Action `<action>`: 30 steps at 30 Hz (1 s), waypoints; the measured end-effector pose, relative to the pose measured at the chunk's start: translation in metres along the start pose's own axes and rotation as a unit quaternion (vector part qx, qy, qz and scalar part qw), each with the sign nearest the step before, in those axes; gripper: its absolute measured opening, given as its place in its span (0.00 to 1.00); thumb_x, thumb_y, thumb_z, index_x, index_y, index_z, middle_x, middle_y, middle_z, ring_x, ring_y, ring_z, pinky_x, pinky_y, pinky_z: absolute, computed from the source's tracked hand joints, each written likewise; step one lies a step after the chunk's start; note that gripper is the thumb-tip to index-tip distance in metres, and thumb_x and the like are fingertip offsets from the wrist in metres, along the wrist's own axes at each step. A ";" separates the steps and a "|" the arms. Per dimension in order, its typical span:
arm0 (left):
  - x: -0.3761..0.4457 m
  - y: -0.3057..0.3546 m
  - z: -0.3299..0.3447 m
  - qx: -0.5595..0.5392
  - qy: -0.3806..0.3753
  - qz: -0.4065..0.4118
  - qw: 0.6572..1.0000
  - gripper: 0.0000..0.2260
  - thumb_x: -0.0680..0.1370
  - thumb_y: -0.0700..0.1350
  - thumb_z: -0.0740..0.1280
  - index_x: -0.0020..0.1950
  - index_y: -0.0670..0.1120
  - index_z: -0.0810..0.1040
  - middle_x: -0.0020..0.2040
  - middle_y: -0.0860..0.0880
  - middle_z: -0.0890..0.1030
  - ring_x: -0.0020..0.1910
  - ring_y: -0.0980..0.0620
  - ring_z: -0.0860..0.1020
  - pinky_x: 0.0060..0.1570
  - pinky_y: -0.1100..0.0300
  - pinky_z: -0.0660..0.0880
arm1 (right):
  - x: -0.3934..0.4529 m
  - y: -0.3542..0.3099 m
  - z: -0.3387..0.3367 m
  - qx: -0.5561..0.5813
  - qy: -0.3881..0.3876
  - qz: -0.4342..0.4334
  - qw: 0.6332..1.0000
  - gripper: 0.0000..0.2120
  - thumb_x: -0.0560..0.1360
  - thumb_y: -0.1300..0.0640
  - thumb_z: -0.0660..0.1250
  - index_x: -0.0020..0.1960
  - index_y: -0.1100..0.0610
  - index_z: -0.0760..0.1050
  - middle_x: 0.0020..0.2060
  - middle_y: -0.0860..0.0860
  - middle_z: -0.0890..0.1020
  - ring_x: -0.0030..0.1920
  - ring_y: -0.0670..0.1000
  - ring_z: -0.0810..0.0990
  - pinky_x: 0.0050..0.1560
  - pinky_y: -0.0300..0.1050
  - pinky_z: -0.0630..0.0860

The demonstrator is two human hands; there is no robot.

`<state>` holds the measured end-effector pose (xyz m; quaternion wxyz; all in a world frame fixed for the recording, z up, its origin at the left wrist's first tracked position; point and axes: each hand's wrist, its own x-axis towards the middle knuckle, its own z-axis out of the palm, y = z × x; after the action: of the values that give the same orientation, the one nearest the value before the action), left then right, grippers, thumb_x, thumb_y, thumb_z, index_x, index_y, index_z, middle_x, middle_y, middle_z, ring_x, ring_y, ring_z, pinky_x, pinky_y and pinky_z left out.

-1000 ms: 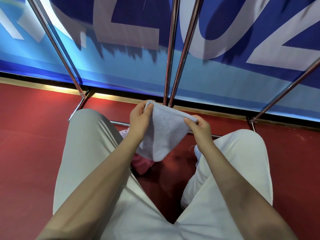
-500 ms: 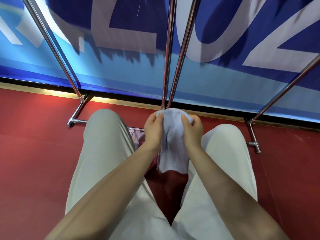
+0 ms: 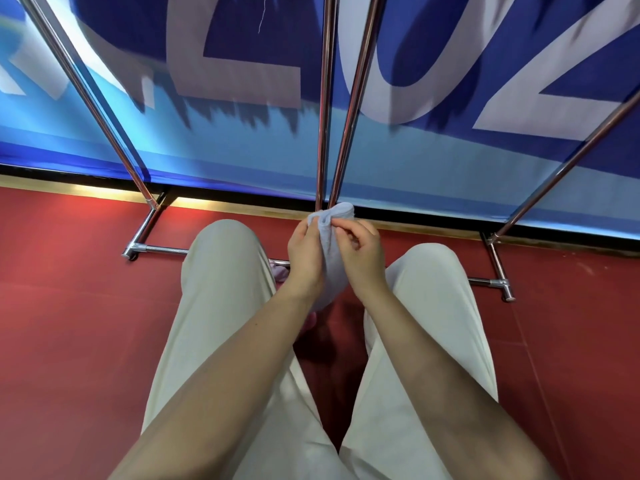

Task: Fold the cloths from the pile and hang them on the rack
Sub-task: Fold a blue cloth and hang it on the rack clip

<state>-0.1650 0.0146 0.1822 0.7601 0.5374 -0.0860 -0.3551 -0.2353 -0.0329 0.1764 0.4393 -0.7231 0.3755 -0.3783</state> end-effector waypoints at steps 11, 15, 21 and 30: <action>0.000 0.010 -0.008 0.129 -0.038 0.037 0.990 0.09 0.80 0.43 0.62 0.50 0.42 0.83 0.46 0.46 0.84 0.45 0.53 0.80 0.51 0.57 0.76 | 0.004 0.010 -0.019 0.081 -0.031 0.116 0.989 0.11 0.72 0.56 0.73 0.54 0.54 0.79 0.45 0.46 0.84 0.46 0.43 0.82 0.46 0.37 0.76; -0.009 0.010 -0.010 0.173 -0.081 0.058 0.980 0.12 0.81 0.39 0.59 0.54 0.40 0.82 0.50 0.46 0.84 0.48 0.56 0.80 0.52 0.61 0.74 | 0.000 0.020 -0.024 0.104 -0.013 0.139 0.985 0.08 0.72 0.56 0.73 0.50 0.57 0.80 0.43 0.50 0.84 0.44 0.47 0.81 0.45 0.43 0.77; -0.020 0.002 -0.014 0.224 -0.159 0.061 0.960 0.07 0.79 0.44 0.66 0.53 0.45 0.82 0.48 0.50 0.85 0.50 0.55 0.80 0.57 0.55 0.76 | -0.006 0.029 -0.033 0.122 -0.013 0.170 0.978 0.09 0.72 0.54 0.73 0.47 0.59 0.80 0.44 0.60 0.83 0.42 0.50 0.79 0.46 0.51 0.77; -0.017 0.028 -0.025 0.157 -0.044 0.070 0.984 0.10 0.77 0.44 0.66 0.53 0.40 0.82 0.50 0.38 0.83 0.46 0.50 0.79 0.50 0.51 0.76 | -0.020 0.029 -0.015 0.118 -0.136 0.171 0.969 0.10 0.72 0.60 0.73 0.50 0.54 0.76 0.44 0.47 0.82 0.43 0.44 0.80 0.44 0.37 0.77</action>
<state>-0.1519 0.0483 0.2009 0.6849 0.6263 -0.2113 -0.3067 -0.2633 -0.0307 0.1510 0.6269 -0.6358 0.3828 -0.2372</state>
